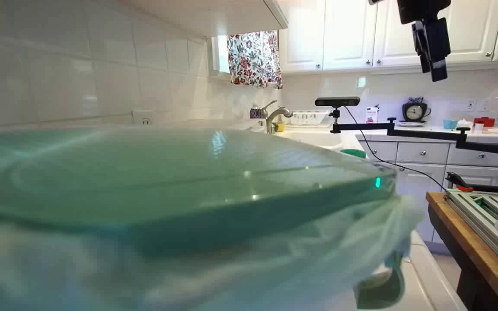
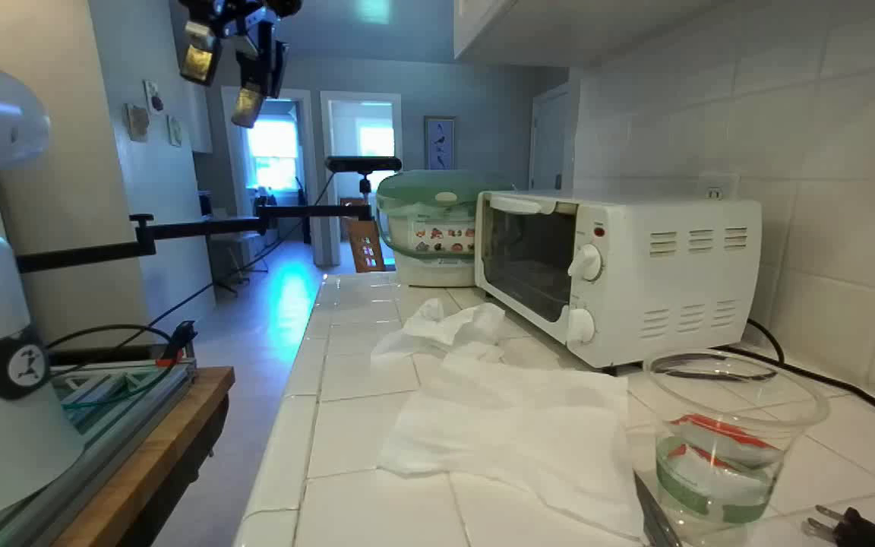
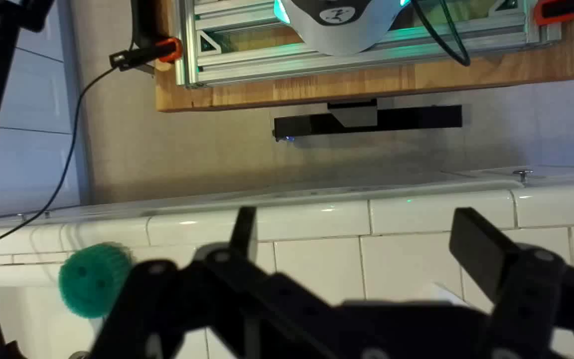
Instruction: Pick up the tissue and then use it to wipe the mini oven door
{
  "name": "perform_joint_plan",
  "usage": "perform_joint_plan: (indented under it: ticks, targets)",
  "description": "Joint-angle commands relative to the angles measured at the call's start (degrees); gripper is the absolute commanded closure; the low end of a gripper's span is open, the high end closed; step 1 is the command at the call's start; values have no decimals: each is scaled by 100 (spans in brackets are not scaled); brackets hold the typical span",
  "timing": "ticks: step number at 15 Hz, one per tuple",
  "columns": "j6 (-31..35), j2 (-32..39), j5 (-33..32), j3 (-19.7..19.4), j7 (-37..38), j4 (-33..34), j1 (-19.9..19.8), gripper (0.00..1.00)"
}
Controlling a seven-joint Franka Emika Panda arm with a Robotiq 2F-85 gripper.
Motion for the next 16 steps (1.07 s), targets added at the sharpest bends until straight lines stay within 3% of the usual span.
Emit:
perform_joint_plan:
  ticks: [1, 9, 16]
  targets:
    - [-20, 18, -36, -76, 52, 16, 99, 0]
    - [104, 50, -88, -55, 176, -29, 33, 0]
    - [2153, 328, -329, -304, 730, -671, -406, 0]
